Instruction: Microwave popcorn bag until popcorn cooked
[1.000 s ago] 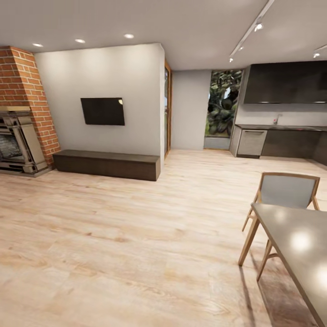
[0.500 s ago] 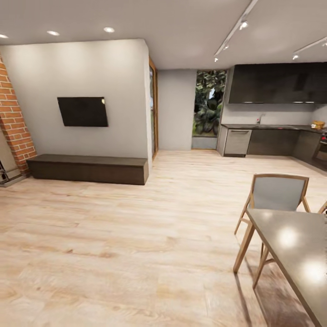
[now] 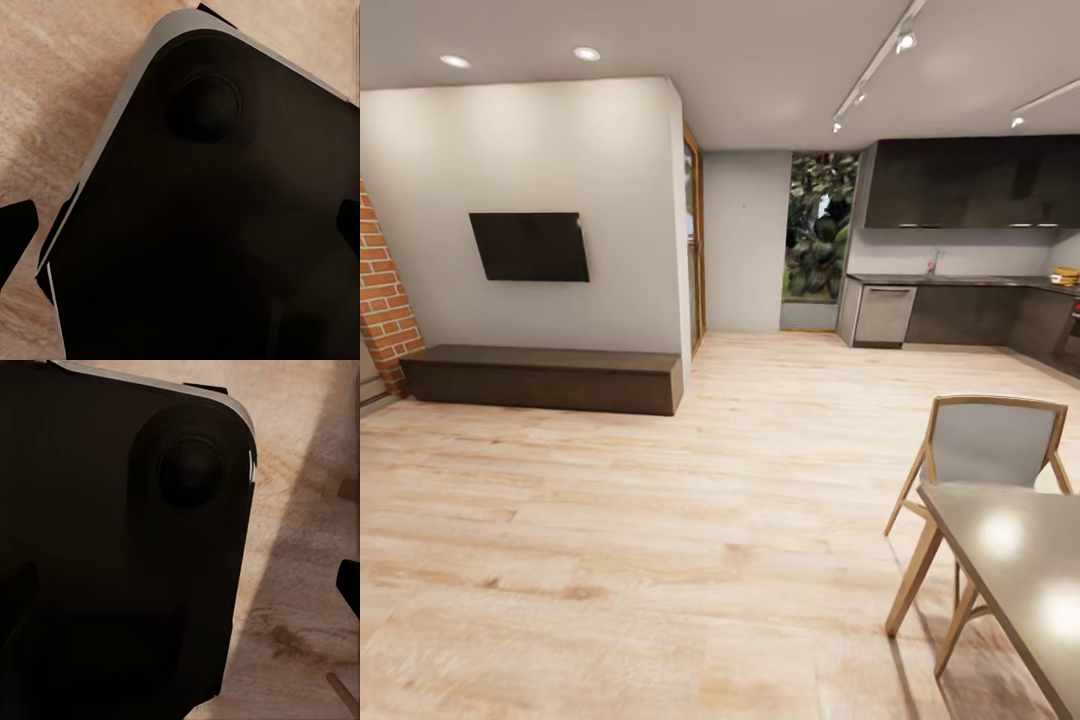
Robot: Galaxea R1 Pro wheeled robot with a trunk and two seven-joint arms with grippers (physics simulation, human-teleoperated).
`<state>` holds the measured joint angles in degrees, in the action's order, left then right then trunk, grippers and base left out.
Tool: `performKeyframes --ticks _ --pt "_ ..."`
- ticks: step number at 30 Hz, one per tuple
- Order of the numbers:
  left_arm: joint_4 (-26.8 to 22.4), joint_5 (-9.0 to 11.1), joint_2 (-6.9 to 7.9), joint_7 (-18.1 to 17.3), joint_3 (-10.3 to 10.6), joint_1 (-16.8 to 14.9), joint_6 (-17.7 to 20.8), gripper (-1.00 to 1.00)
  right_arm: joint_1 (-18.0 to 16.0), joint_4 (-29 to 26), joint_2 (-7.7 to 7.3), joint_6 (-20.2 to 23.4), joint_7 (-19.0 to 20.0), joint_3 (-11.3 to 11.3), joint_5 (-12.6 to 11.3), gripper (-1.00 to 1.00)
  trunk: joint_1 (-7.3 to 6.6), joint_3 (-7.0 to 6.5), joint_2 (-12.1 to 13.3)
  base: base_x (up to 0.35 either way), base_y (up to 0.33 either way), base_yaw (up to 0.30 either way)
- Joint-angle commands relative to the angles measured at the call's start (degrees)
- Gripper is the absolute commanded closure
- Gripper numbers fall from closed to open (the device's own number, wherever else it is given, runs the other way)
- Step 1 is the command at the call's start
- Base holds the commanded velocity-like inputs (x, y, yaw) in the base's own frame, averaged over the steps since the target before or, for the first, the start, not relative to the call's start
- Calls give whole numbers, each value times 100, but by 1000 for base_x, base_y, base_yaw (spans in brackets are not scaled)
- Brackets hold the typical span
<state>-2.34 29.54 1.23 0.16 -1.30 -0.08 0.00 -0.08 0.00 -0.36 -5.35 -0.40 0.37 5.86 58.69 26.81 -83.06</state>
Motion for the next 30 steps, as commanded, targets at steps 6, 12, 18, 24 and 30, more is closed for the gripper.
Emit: performKeyframes --ticks 6,12,18,24,30 --pt "-12 -19 12 0 3 -1 -19 -100 -1 -1 79 -26 -4 -57 31 -100 3 5 -2 341 0 0" --pt "-12 -27 12 2 -2 -1 -41 -100 -1 -4 29 -27 -4 -50 30 -100 3 5 -2 341 0 0" --pt "-12 -28 3 2 4 -1 -46 -100 -1 -7 67 -26 -4 -46 21 -100 3 5 -2 341 0 0" --pt "-12 -22 8 2 2 -1 -69 -100 -1 -9 36 -27 -4 -39 35 -100 3 5 -2 341 0 0" --pt "-12 -11 4 9 -2 -1 -70 -100 -1 -8 64 -28 -4 -44 25 -100 3 5 -2 341 0 0"
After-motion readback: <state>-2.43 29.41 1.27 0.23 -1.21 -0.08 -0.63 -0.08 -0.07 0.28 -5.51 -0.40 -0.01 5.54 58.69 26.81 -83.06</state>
